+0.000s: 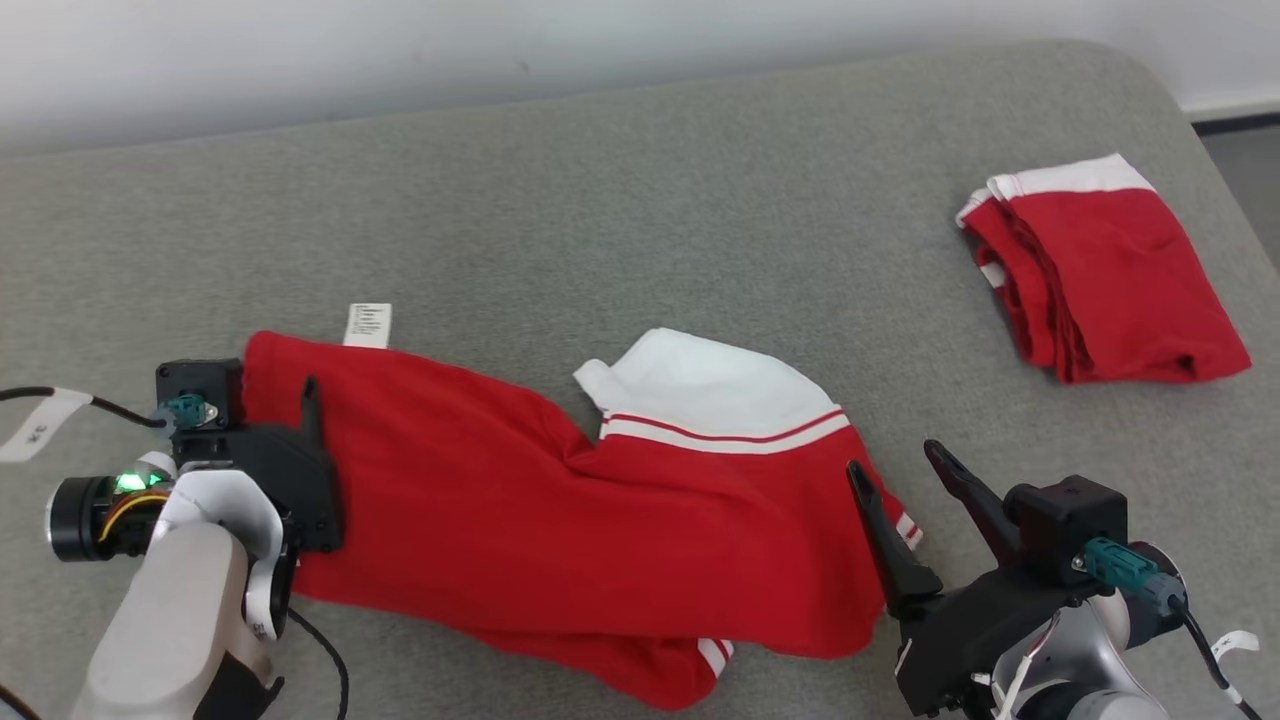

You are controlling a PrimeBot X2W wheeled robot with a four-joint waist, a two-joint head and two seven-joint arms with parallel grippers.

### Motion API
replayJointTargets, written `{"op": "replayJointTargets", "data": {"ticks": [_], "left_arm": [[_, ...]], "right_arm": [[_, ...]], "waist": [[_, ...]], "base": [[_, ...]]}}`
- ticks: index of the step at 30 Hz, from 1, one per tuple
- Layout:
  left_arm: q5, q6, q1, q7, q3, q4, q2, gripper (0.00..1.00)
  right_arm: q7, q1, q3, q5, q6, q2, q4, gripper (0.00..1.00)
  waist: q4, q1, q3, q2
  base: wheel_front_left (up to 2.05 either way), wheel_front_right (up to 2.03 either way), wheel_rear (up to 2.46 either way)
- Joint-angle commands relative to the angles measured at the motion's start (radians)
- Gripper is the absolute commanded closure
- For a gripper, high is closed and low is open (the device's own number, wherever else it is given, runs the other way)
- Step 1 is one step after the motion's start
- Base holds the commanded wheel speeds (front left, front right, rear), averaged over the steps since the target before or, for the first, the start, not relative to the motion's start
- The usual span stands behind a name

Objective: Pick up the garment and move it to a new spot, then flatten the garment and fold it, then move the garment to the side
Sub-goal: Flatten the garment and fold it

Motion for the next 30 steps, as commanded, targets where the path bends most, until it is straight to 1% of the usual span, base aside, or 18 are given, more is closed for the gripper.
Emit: {"op": "replayJointTargets", "data": {"ticks": [1, 3, 4, 5, 8, 11, 16, 19, 22, 25, 28, 30], "left_arm": [[0.001, 0.005, -0.01, 0.002, 0.001, 0.008, 0.005, 0.0], [-0.009, 0.003, -0.019, 0.015, 0.003, 0.033, 0.005, 0.0], [-0.011, 0.003, -0.023, 0.021, 0.003, 0.044, 0.008, 0.42], [-0.014, 0.001, -0.024, 0.018, 0.003, 0.053, 0.009, 1.0], [-0.025, 0.005, -0.019, 0.0, 0.01, 0.067, 0.007, 1.0], [-0.033, 0.009, -0.003, -0.041, 0.021, 0.054, 0.002, 1.0], [-0.065, 0.021, 0.075, -0.109, 0.044, -0.037, -0.017, 1.0], [-0.071, 0.038, 0.164, -0.136, 0.047, -0.146, -0.022, 1.0], [-0.071, 0.063, 0.279, -0.145, 0.04, -0.296, -0.034, 1.0], [-0.07, 0.1, 0.395, -0.148, 0.035, -0.457, -0.051, 1.0], [-0.066, 0.138, 0.504, -0.176, 0.034, -0.605, -0.075, 1.0], [-0.065, 0.156, 0.559, -0.196, 0.026, -0.687, -0.094, 1.0]], "right_arm": [[-0.008, -0.01, 0.002, 0.004, -0.003, 0.003, 0.005, 0.0], [-0.022, -0.015, 0.003, 0.002, -0.003, 0.004, 0.012, 0.0], [-0.025, -0.016, 0.004, 0.002, -0.003, 0.004, 0.015, 0.0], [-0.031, -0.017, 0.004, 0.002, -0.003, 0.005, 0.018, 0.0], [-0.037, -0.018, -0.003, 0.001, -0.003, 0.005, 0.028, 0.0], [-0.038, -0.012, -0.011, -0.003, -0.003, 0.005, 0.032, 0.0], [-0.03, 0.005, -0.029, -0.011, -0.003, 0.005, 0.029, 0.0], [-0.022, 0.02, -0.046, -0.013, -0.003, 0.006, 0.021, 0.0], [-0.012, 0.027, -0.066, -0.019, -0.003, 0.006, 0.009, 0.0], [-0.004, 0.037, -0.081, -0.022, -0.003, 0.005, -0.003, 0.0], [0.0, 0.043, -0.086, -0.024, -0.003, 0.006, -0.011, 0.0], [0.004, 0.046, -0.09, -0.025, -0.003, 0.006, -0.014, 0.0]], "waist": [[-0.046, -0.0002, 0.045, 0.0], [-0.051, -0.0002, 0.047, 0.0], [-0.052, -0.0002, 0.047, 0.0], [-0.052, -0.0002, 0.047, 0.0], [-0.044, -0.0002, 0.042, 0.0], [-0.026, -0.0002, 0.03, 0.0], [0.018, -0.0002, -0.001, 0.0], [0.047, -0.0002, -0.016, 0.0], [0.075, -0.0002, -0.03, 0.0], [0.098, -0.0002, -0.039, 0.0], [0.112, -0.0002, -0.047, 0.0], [0.119, -0.0002, -0.054, 0.0]], "base": [[0.0, 0.0, 0.0], [0.0, 0.0, 0.0], [0.0, 0.0, 0.0], [0.0, 0.0, 0.0], [0.0, 0.0, 0.0], [0.0, 0.0, 0.0], [0.0, 0.0, 0.0], [0.0, 0.0, 0.0], [0.0, 0.0, 0.0], [0.0, 0.0, 0.0], [0.0, 0.0, 0.0], [0.0, 0.0, 0.0]]}}
